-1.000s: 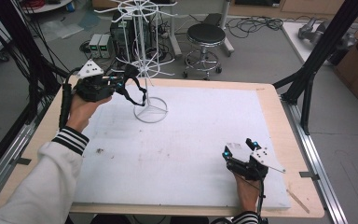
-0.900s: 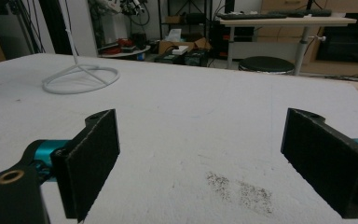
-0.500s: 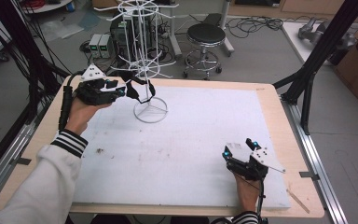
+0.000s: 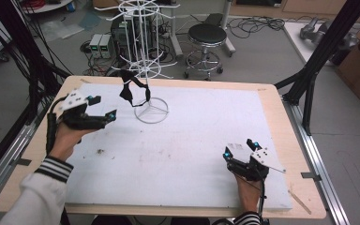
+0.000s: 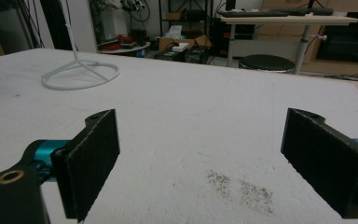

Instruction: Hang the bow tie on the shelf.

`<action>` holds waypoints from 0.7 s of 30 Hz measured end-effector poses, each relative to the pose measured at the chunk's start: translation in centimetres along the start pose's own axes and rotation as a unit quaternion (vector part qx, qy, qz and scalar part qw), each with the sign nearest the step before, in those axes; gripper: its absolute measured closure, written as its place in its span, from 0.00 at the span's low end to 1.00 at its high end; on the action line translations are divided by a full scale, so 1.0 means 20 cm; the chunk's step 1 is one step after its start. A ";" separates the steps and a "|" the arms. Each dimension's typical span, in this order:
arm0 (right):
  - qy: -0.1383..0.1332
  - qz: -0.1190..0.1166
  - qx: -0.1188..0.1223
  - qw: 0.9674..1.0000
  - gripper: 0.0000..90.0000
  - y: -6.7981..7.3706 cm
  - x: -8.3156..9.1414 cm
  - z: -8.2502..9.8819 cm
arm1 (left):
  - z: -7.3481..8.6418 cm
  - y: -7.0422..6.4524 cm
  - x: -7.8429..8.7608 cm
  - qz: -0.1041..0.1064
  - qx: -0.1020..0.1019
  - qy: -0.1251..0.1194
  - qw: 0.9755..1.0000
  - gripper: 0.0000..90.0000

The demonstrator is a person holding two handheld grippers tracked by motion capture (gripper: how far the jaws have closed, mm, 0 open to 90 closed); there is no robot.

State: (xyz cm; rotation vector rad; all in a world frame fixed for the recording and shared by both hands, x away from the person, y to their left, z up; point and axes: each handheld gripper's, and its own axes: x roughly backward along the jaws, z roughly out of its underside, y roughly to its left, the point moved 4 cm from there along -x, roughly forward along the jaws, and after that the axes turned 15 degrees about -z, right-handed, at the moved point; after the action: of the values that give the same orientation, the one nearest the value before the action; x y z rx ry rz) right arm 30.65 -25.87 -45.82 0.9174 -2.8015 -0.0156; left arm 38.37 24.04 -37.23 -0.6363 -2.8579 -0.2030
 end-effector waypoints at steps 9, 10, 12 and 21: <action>-0.002 -0.003 -0.008 1.000 0.12 0.00 0.00 0.00 | 0.28 0.03 0.18 -0.018 0.030 -0.061 0.998 0.19; -0.004 -0.004 -0.005 1.000 0.12 -0.01 0.00 0.00 | 0.30 0.02 0.19 -0.022 0.026 -0.066 0.997 0.19; -0.009 -0.004 -0.005 1.000 0.12 0.00 0.01 0.00 | 0.34 0.00 0.22 -0.028 0.030 -0.089 0.995 0.19; -0.030 -0.007 -0.012 0.999 0.12 -0.01 0.03 0.00 | 0.47 -0.04 0.23 -0.046 0.063 -0.109 0.991 0.19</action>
State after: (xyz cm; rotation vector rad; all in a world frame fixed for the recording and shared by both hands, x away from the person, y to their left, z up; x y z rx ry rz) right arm 30.33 -26.37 -45.71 0.9460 -2.8432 -0.0814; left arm 32.45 26.87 -45.40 -0.5310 -3.0827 0.0367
